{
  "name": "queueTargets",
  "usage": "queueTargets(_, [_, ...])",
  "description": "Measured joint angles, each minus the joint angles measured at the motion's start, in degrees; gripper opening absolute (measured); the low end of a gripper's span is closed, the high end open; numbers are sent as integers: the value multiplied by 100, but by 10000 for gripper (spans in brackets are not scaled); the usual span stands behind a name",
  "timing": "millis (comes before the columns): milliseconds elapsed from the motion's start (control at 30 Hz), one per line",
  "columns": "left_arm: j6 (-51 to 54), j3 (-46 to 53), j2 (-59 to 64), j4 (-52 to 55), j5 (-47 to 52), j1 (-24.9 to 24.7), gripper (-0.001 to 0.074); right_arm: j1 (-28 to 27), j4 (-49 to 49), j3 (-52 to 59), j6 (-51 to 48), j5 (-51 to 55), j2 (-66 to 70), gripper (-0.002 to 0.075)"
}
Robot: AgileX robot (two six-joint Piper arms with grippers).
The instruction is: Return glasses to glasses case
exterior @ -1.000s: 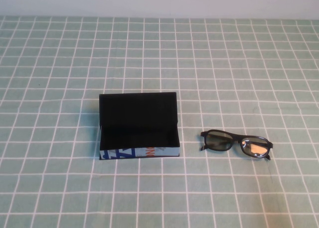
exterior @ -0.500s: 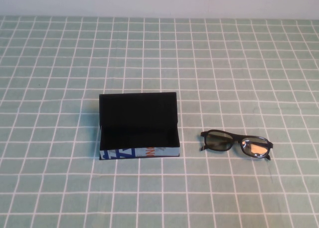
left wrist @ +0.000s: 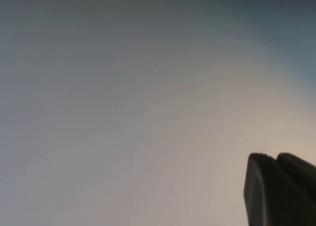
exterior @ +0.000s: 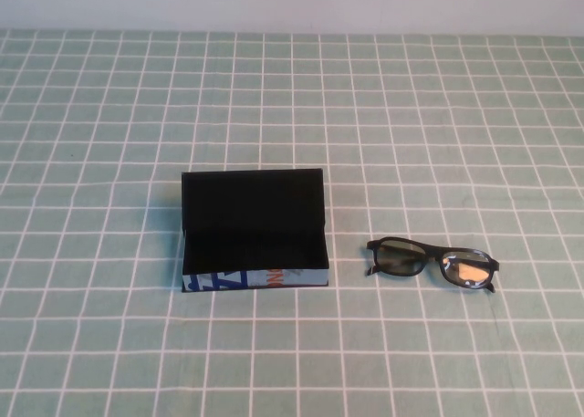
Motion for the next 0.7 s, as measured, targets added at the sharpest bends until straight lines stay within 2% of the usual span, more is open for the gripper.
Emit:
queueTargets(200, [61, -567, 1174, -165, 1740, 0, 2, 0, -1025, -196, 159, 1605, 1236, -11])
queueTargets(433, [45, -567, 1555, -186, 2770, -14, 2, 0, -1124, -196, 88, 3822, 2361, -11])
queueTargets(567, [-69, -567, 1565, -284, 3239, -13, 1, 243, -1113, -196, 88, 3888, 2804, -11])
queueTargets(700, [-113, -567, 1686, -314, 4196, -13, 1, 1017, -1090, -196, -243, 3507, 3328, -11])
